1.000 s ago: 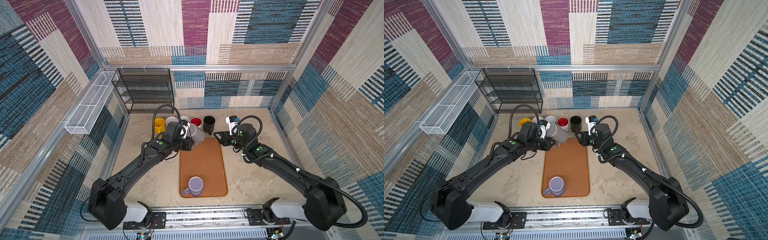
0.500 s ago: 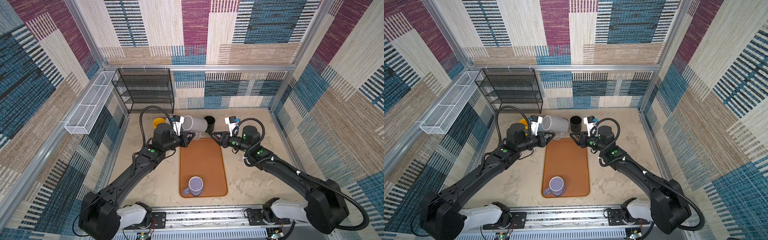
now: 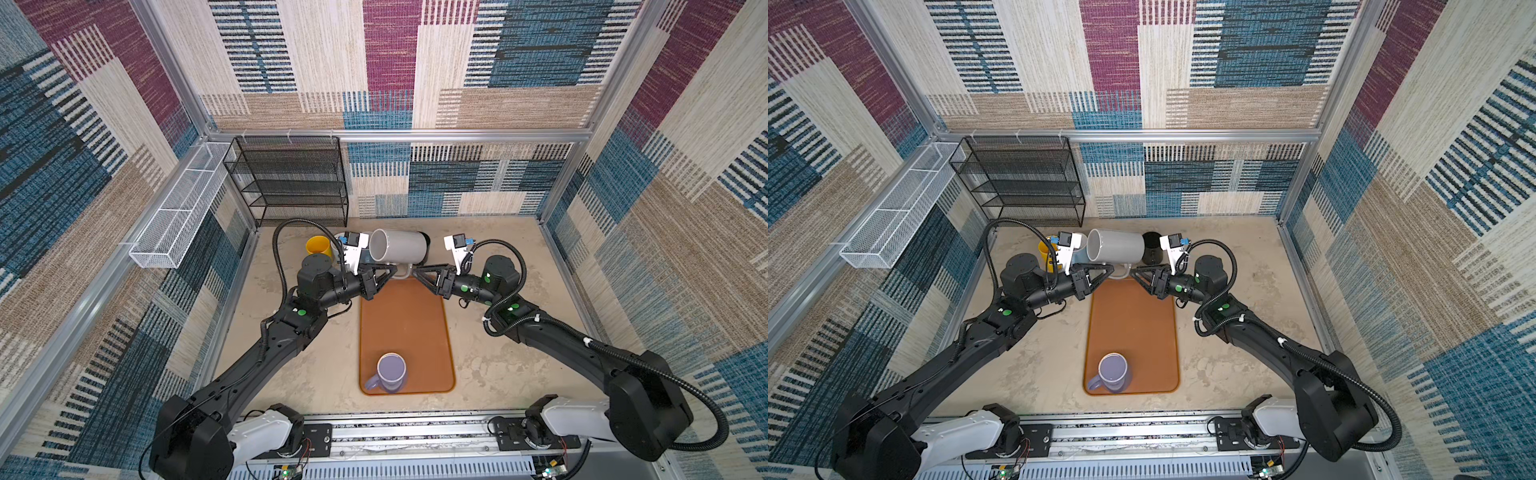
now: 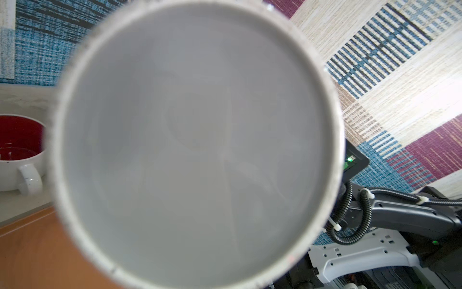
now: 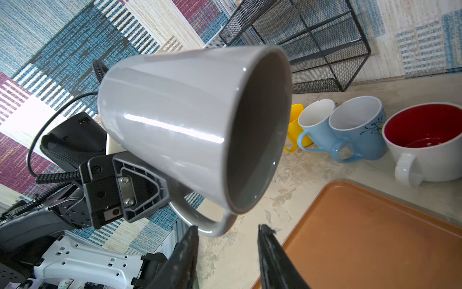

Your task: Turn the mug right side up

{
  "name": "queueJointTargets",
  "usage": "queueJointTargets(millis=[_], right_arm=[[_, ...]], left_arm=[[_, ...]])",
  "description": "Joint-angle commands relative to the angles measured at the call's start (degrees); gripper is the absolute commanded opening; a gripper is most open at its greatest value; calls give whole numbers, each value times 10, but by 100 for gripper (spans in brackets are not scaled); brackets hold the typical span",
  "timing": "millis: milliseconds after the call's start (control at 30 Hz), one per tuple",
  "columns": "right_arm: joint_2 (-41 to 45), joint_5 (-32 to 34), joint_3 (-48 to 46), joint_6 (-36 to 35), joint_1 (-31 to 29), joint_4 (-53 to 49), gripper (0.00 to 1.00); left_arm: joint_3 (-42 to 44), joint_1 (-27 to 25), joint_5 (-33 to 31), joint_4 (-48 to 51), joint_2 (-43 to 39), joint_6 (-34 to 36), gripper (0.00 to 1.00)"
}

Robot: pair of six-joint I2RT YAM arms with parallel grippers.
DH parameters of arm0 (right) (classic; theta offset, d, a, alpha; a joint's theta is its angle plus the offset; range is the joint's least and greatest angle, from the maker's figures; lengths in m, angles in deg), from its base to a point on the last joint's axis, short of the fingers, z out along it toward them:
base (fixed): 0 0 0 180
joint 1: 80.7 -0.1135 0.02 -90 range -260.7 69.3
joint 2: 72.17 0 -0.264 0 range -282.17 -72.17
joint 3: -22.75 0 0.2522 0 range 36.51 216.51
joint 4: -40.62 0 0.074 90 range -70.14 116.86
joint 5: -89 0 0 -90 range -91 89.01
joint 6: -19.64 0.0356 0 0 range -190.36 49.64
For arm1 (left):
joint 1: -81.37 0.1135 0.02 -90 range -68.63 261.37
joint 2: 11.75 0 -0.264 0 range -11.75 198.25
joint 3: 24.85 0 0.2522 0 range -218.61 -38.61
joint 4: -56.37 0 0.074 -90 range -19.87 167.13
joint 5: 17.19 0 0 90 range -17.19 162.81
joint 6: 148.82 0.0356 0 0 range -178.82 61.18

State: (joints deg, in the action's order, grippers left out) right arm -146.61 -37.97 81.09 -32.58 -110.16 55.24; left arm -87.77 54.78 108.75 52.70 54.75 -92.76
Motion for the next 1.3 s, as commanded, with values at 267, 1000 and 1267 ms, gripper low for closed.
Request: queueJointTargets(millis=[267,1000,1267], right_arm=[[-1,-46,-17,59,-4,137,38],[-33,-81,9,160,-10,318,30],[-35,-93,24,176,-11,327,29]], left_arm=[[20,0,54,-205,-10,-46,0],[40,0,110,-359,24,-123,0],[34,0,137,-371,35,-137,0]])
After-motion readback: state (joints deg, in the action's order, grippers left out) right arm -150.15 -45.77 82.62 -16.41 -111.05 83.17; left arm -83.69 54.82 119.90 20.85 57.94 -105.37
